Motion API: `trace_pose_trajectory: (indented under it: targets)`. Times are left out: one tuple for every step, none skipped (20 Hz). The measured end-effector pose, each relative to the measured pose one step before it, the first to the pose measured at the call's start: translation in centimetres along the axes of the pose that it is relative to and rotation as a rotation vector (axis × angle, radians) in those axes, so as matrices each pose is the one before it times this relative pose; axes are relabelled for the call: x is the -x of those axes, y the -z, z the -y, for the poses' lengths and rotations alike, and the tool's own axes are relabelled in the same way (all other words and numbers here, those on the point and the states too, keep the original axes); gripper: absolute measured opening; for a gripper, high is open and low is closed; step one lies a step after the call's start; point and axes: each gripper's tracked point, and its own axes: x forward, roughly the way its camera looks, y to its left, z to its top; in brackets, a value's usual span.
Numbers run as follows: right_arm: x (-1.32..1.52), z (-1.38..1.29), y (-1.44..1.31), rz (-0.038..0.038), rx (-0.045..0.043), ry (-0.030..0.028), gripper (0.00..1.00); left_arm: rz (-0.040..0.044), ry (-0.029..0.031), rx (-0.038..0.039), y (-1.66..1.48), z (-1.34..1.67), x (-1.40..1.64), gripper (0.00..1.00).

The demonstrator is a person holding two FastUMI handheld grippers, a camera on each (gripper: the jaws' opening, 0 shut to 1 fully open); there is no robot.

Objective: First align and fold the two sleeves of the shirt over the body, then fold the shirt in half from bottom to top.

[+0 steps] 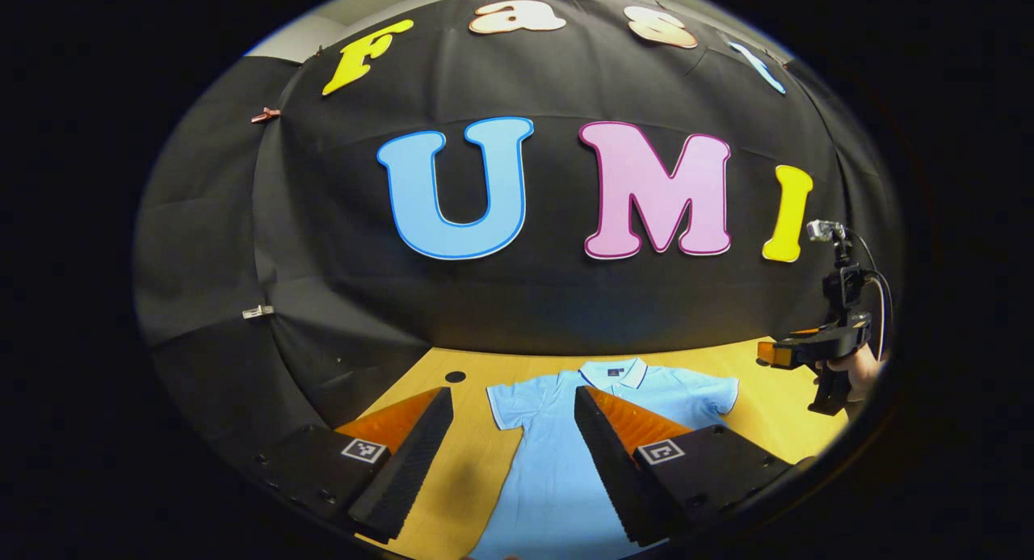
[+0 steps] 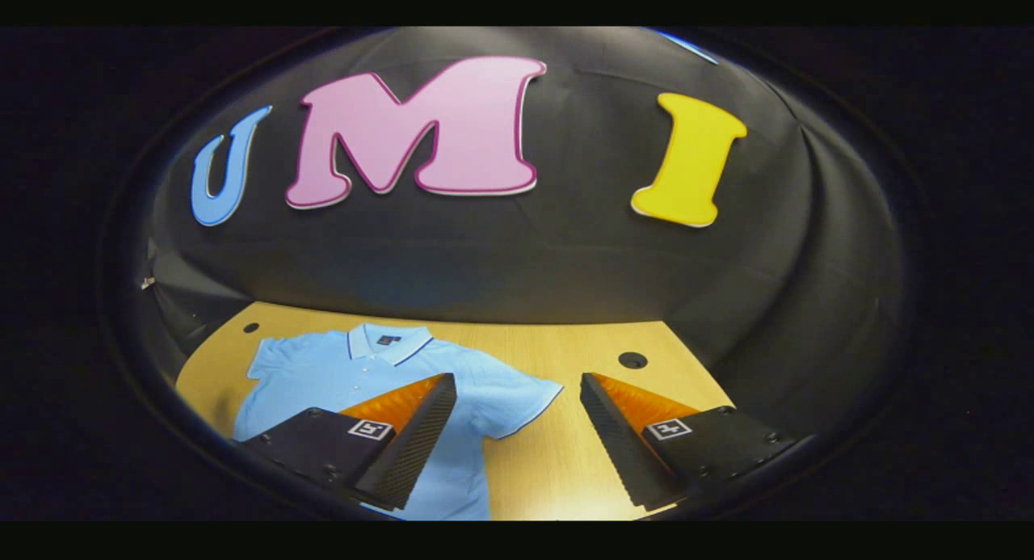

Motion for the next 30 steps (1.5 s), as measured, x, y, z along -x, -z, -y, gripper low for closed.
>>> trace_pose_trajectory:
  targets:
    - [-1.296, 0.172, 0.566, -0.02104, 0.00519, -0.00044, 0.97, -0.01179, -0.00264, 0.00459, 0.310, 0.195, -0.431, 0.97]
    - [-1.361, 0.081, 0.633, -0.01981, 0.00606, -0.00064, 0.97, -0.01344, -0.00213, 0.00272, 0.241, 0.130, -0.368, 0.97]
    - [-1.266, 0.214, 0.594, -0.02345, 0.00824, 0.00288, 0.98, -0.01349, -0.00201, 0.00192, 0.365, 0.218, -0.350, 0.97]
    - [-1.181, 0.230, 0.655, -0.02106, 0.00498, -0.00144, 0.97, -0.01414, 0.00067, 0.00095, 0.308, 0.185, -0.402, 0.97]
    - [-1.160, 0.175, 0.662, -0.02095, 0.00317, -0.00284, 0.97, -0.01309, 0.00117, -0.00455, 0.443, 0.233, -0.312, 0.97]
    - [-1.060, 0.155, 0.646, -0.02162, 0.00239, -0.00582, 0.98, -0.01433, -0.00103, -0.00812, 0.299, 0.089, -0.328, 0.97]
    - [-1.161, 0.144, 0.772, -0.02514, 0.00114, -0.00605, 0.98, -0.00997, -0.00069, -0.00767, 0.216, 0.083, -0.483, 0.97]
    - [-1.038, 0.100, 0.761, -0.02133, -0.00162, -0.00772, 0.98, -0.01093, 0.00378, -0.00199, 0.205, 0.160, -0.329, 0.97]
    - [-1.119, 0.354, 0.565, -0.00946, 0.00078, 0.00360, 0.97, -0.00939, 0.00700, 0.00105, 0.404, 0.270, -0.419, 0.97]
    - [-1.104, 0.410, 0.649, -0.01175, 0.00341, 0.00704, 0.98, -0.00856, 0.00372, 0.00109, 0.258, 0.141, -0.453, 0.97]
    - [-0.667, 0.171, 0.548, -0.01616, -0.00207, -0.00002, 0.96, -0.01289, 0.00015, 0.00225, 0.505, 0.111, -0.372, 0.97]
    - [-0.955, 0.029, 0.458, -0.01315, -0.01119, -0.00773, 0.98, -0.01320, -0.00173, 0.00246, 0.316, 0.158, -0.412, 0.97]
    - [-0.859, 0.063, 0.258, -0.00702, -0.01212, -0.00592, 0.97, -0.00887, -0.00058, 0.00344, 0.292, 0.141, -0.289, 0.97]
    - [-0.691, 0.137, 0.340, -0.01176, -0.01143, -0.00253, 0.97, -0.00432, -0.00507, 0.00056, 0.189, 0.153, -0.188, 0.97]
    - [-0.708, 0.186, 0.364, -0.01445, -0.01047, -0.00346, 0.97, -0.00637, -0.00578, -0.00184, 0.011, -0.065, -0.145, 0.97]
    - [-0.654, 0.184, 0.292, -0.00990, -0.00717, 0.00013, 0.97, -0.00955, 0.00193, -0.00053, 0.163, 0.183, -0.137, 0.97]
    - [-0.610, 0.460, 0.173, -0.00936, 0.00091, 0.00682, 0.97, -0.01023, 0.00345, 0.00148, 0.658, 0.490, -0.467, 0.97]
    - [-0.608, 0.267, 0.187, -0.00481, 0.00252, 0.00240, 0.97, -0.00745, 0.00347, 0.00310, 0.385, 0.370, -0.563, 0.97]
    - [-0.451, -0.163, 0.098, -0.00180, 0.00137, -0.00410, 0.97, -0.00413, 0.00511, 0.00373, 0.005, 0.305, -0.121, 0.98]
    - [-0.318, -0.236, 0.283, -0.00401, 0.00910, -0.00532, 0.97, -0.00233, 0.00427, 0.00332, -0.035, 0.199, -0.176, 0.97]
    - [0.018, -0.070, -0.058, 0.00710, 0.01212, -0.00694, 0.97, -0.00074, 0.00164, 0.00202, -0.109, 0.166, -0.154, 0.97]
    - [-0.344, -0.134, -0.317, 0.01651, 0.01690, 0.00444, 0.98, -0.00014, -0.00087, 0.00269, -0.056, 0.160, -0.070, 0.97]
    - [-0.137, -0.020, -0.132, 0.00895, 0.01275, -0.00083, 0.97, 0.00094, 0.00090, 0.00555, -0.063, 0.123, -0.080, 0.97]
    - [0.018, -0.356, -0.089, 0.00325, 0.00049, -0.00888, 0.97, 0.00037, 0.00284, 0.00688, -0.085, 0.062, 0.145, 0.97]
    - [-0.071, -0.581, 0.102, -0.00322, -0.01130, -0.02017, 0.95, -0.00286, 0.00342, 0.00602, 0.162, 0.024, -0.010, 0.97]
    - [-0.042, -0.569, 0.172, -0.00542, -0.01529, -0.01704, 0.85, -0.00285, -0.00041, 0.00350, 0.017, -0.004, 0.025, 0.97]
    - [-0.146, -0.456, -0.035, 0.00118, -0.00630, -0.01400, 0.69, -0.00291, -0.00113, 0.00365, 0.120, -0.036, -0.030, 0.97]
    - [-0.003, -0.196, -0.067, 0.00368, 0.00273, -0.01103, 0.63, -0.00283, 0.00030, 0.00534, 0.033, 0.051, -0.046, 0.97]
    - [0.134, -0.259, -0.090, 0.00107, 0.00354, -0.00750, 0.45, -0.00255, -0.00013, 0.00614, 0.160, -0.013, -0.045, 0.98]
    - [-0.081, -0.371, 0.080, -0.00068, -0.00367, -0.00955, 0.36, -0.00280, -0.00021, 0.00513, 0.054, -0.033, 0.021, 0.97]
